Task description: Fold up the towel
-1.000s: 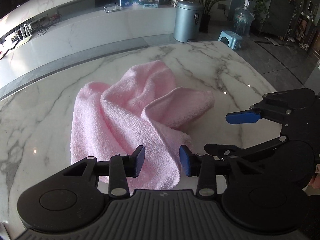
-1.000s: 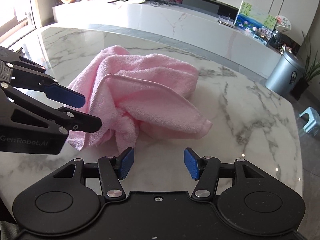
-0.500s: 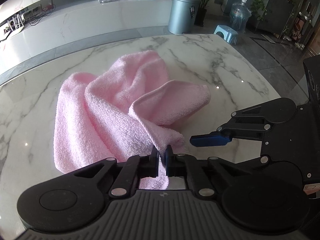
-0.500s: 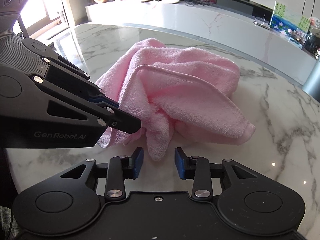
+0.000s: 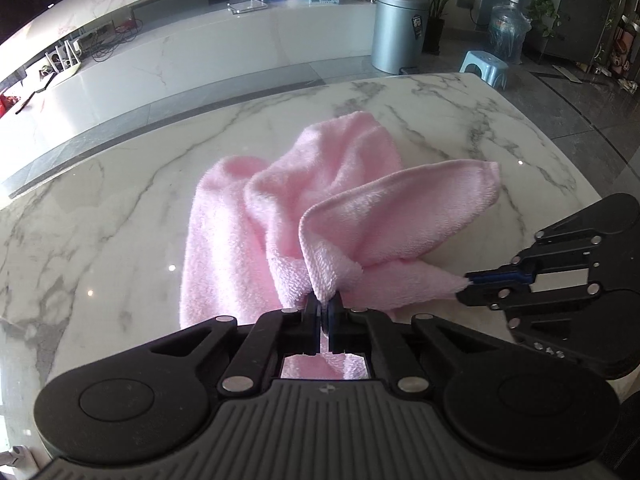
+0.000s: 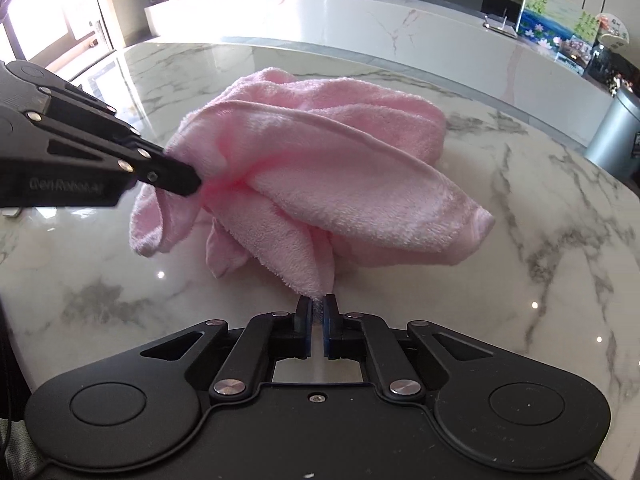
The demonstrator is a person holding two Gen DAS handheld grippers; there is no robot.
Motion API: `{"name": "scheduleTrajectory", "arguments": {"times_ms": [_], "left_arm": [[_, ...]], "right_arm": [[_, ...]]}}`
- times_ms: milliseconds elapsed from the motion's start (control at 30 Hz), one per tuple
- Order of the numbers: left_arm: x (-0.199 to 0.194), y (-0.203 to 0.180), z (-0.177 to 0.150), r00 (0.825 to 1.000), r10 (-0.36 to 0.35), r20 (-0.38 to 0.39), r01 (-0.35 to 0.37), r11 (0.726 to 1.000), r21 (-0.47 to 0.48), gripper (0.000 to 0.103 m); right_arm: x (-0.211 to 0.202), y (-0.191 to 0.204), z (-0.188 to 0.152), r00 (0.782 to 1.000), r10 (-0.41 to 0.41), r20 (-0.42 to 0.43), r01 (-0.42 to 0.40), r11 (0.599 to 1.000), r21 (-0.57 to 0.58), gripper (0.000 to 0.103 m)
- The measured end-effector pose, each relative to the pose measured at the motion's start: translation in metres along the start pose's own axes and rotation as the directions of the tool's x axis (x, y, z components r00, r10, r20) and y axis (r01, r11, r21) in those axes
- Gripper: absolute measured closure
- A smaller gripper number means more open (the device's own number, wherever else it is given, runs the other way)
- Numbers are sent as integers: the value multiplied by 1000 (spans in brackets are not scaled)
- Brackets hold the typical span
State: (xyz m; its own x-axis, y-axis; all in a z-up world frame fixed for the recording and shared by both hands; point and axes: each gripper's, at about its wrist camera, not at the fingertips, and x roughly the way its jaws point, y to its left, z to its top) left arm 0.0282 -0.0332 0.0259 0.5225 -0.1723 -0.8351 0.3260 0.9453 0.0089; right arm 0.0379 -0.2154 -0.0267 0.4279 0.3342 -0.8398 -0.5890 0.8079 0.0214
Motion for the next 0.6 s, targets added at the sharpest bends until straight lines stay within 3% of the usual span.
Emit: {"name": "scheduleTrajectory", "arguments": {"times_ms": [333,600], "left_arm": [[-19,54,-5,992,129,-6,-129,990,-64,101],[-24,69,-16,989,145,-37,-148,983,-106,101]], "right_arm": [[-27,-42,-24,986,-163,-41,166,983,81,100],[-48,-59,-32,972,-225,-66,231,967,106,100]]}}
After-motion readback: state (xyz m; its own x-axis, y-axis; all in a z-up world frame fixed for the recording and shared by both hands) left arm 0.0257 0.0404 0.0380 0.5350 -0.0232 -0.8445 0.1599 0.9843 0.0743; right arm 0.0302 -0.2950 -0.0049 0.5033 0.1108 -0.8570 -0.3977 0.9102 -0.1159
